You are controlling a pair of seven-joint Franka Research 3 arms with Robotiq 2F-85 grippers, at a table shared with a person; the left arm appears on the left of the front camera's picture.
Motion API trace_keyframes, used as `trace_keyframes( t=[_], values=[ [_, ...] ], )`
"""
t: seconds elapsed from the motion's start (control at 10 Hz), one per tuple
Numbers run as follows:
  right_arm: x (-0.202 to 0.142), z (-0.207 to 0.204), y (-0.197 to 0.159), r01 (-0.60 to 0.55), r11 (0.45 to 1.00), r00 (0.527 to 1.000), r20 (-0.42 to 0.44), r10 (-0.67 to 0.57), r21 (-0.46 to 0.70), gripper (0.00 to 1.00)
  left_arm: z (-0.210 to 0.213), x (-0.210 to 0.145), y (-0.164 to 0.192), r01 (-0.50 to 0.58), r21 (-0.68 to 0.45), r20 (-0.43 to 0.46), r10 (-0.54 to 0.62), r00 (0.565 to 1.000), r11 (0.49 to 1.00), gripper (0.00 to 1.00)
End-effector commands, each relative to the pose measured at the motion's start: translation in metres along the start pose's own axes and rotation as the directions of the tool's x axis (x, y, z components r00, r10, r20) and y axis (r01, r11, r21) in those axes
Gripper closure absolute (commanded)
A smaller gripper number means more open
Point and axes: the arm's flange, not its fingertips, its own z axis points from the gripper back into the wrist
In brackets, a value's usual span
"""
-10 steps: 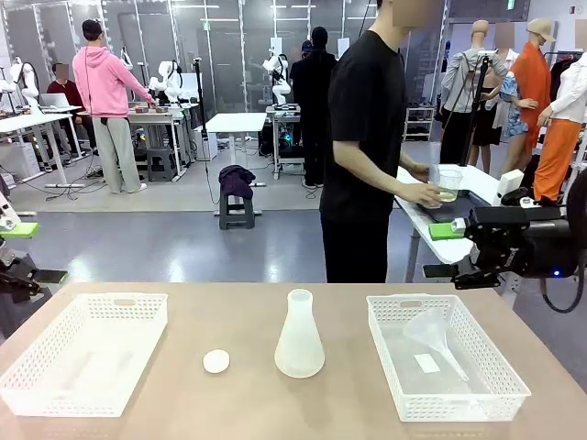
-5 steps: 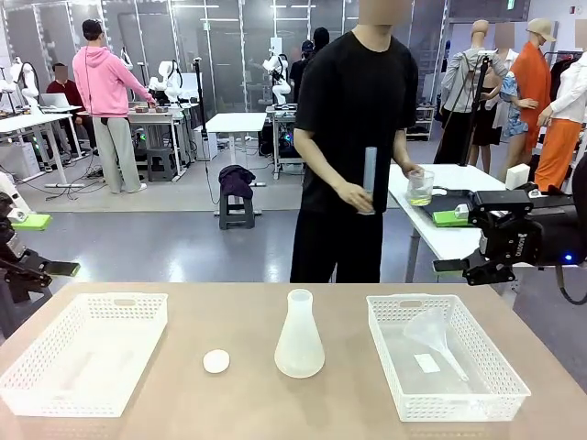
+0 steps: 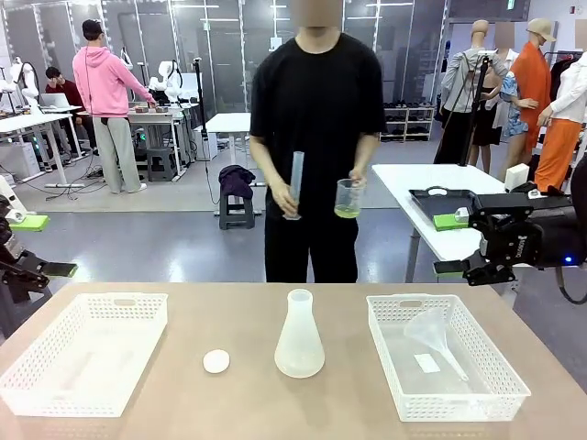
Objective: Prepare the solutions needed for the experiment.
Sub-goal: Pick up the Plastic Funnel and insert it into the Big flask.
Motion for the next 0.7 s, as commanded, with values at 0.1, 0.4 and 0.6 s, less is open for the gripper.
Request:
trace_keyframes(
  t=[0.1, 0.4, 0.6],
  values=[
    [0.062, 0.010, -0.019, -0.431, 0.883, 0.895, -0.210, 0.393, -0.187, 0.00, 0.001, 0.000, -0.001, 0.002, -0.007, -0.006, -0.002, 1.000, 1.000, 0.00],
    [0.115, -0.012, -0.017, -0.712, 0.662, 0.678, -0.473, 0.562, -0.234, 0.00, 0.001, 0.000, -0.001, 0.002, -0.007, -0.006, -0.002, 1.000, 1.000, 0.00],
    [0.150, -0.034, -0.016, -0.853, 0.459, 0.507, -0.598, 0.620, -0.247, 0.00, 0.001, 0.000, -0.001, 0.002, -0.007, -0.006, -0.002, 1.000, 1.000, 0.00]
  ],
)
